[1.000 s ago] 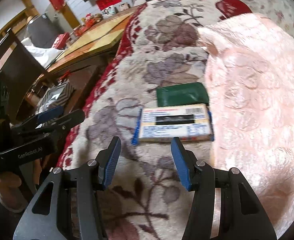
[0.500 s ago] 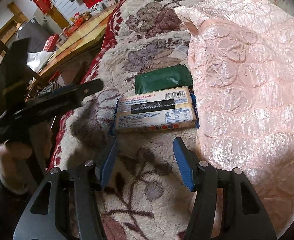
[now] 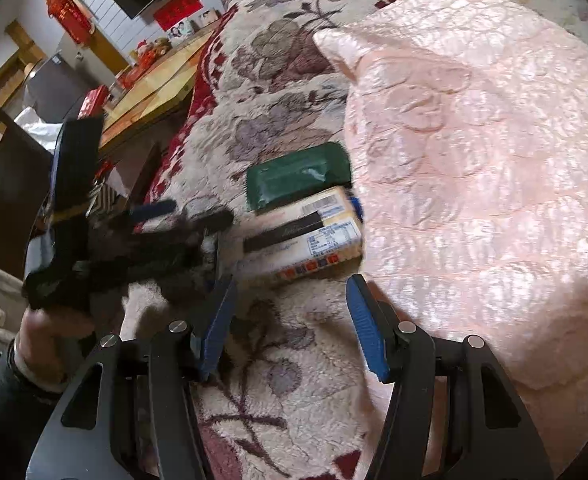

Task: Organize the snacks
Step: 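Move both tools back to the remaining snacks on the sofa, then grasp the green-wrapped bar with the left tool while the right tool grasps the biscuit box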

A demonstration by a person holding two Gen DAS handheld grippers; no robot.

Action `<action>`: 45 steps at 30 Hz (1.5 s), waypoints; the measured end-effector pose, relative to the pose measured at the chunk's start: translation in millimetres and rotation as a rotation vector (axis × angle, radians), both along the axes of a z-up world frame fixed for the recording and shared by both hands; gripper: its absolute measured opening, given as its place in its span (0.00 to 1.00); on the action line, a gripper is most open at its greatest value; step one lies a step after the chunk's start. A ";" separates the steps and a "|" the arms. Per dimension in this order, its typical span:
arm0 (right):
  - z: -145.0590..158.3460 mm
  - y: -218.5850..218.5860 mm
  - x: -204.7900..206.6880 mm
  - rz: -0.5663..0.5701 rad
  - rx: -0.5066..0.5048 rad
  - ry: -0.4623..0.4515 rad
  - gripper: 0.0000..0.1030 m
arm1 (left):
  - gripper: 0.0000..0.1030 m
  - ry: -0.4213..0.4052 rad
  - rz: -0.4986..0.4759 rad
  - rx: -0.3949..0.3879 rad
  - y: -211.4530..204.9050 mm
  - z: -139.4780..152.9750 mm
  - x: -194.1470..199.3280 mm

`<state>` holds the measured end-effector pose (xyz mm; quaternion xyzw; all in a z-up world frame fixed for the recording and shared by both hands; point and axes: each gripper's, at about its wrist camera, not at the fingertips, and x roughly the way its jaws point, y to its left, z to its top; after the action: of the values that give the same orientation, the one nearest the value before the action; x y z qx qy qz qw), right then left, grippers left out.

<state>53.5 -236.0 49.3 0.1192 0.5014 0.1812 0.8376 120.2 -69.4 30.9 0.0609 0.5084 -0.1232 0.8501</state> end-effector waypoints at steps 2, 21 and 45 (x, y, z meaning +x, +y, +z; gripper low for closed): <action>2.5 -5.6 -1.8 -0.024 -0.005 0.004 0.55 | 0.87 0.009 -0.102 -0.049 -9.4 6.6 -14.5; -24.5 28.8 24.6 -0.127 -0.105 0.064 0.67 | 0.87 -0.023 -0.324 0.037 -9.5 1.3 48.1; -35.6 18.7 22.3 -0.003 -0.199 0.031 0.54 | 0.45 -0.008 -0.368 0.039 -47.1 -14.2 69.5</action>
<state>75.8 -217.3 13.7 0.0390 0.5298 0.1273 0.8376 189.7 -116.5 16.7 0.1698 0.4874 -0.2666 0.8140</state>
